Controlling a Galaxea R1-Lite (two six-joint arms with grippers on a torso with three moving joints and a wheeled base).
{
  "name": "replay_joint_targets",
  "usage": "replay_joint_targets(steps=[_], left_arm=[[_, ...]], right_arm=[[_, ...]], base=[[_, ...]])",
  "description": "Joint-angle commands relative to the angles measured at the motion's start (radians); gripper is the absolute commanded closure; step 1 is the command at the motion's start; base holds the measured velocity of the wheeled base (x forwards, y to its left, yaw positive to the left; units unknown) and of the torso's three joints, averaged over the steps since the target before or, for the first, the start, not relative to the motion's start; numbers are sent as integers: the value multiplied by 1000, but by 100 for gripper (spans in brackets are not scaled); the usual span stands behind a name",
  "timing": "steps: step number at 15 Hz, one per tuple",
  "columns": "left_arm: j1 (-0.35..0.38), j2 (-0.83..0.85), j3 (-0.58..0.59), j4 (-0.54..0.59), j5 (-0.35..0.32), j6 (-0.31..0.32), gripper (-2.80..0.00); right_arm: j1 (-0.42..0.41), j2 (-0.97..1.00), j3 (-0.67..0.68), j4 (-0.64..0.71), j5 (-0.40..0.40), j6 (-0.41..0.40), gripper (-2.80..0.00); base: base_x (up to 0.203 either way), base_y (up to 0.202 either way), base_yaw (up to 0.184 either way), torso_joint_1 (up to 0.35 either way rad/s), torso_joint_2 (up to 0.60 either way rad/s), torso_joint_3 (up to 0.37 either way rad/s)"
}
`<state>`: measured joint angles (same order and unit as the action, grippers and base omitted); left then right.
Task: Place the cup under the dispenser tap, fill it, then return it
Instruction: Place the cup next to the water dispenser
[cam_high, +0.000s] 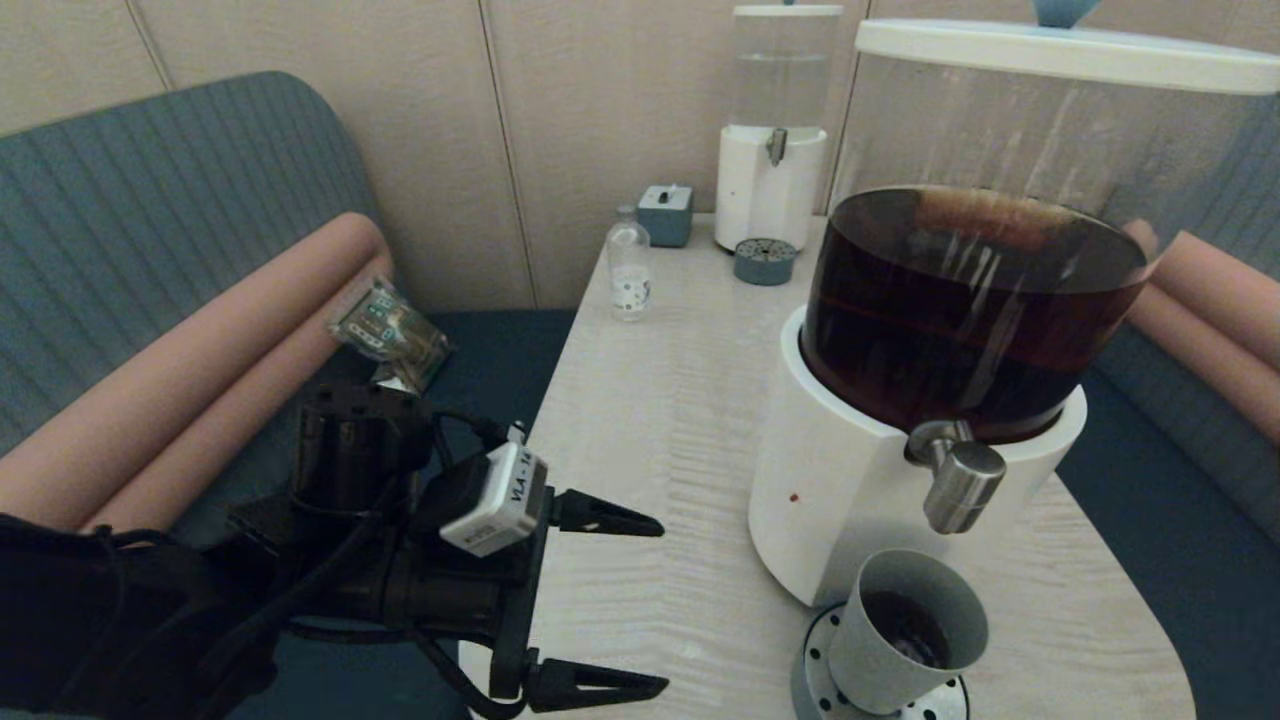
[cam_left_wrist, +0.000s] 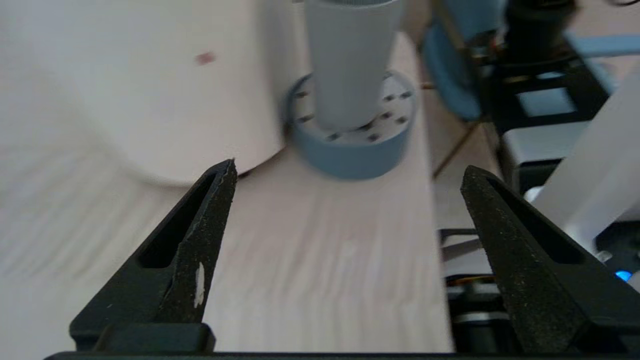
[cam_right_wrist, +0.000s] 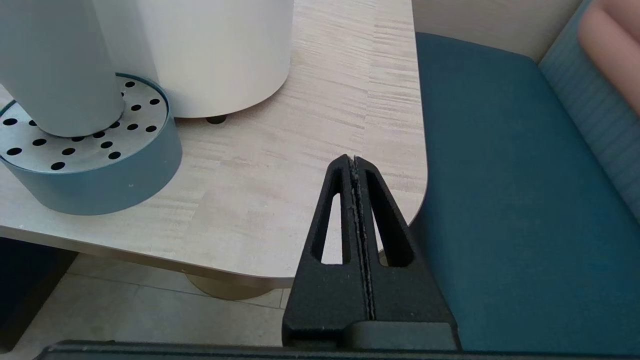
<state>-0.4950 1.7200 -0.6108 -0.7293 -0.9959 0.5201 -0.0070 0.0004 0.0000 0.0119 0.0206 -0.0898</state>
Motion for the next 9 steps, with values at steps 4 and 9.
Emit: replay_joint_targets(steps=[4, 9], left_arm=[[-104, 131, -24, -31, 5, -11, -280], [-165, 245, -135, -56, 5, -14, -280]], right_arm=[[1, -3, 11, 0, 1, -1, 0], [0, -3, 11, 0, 1, -1, 0]], base=[[0, 0, 0, 0, 0, 0], [0, 0, 0, 0, 0, 0]])
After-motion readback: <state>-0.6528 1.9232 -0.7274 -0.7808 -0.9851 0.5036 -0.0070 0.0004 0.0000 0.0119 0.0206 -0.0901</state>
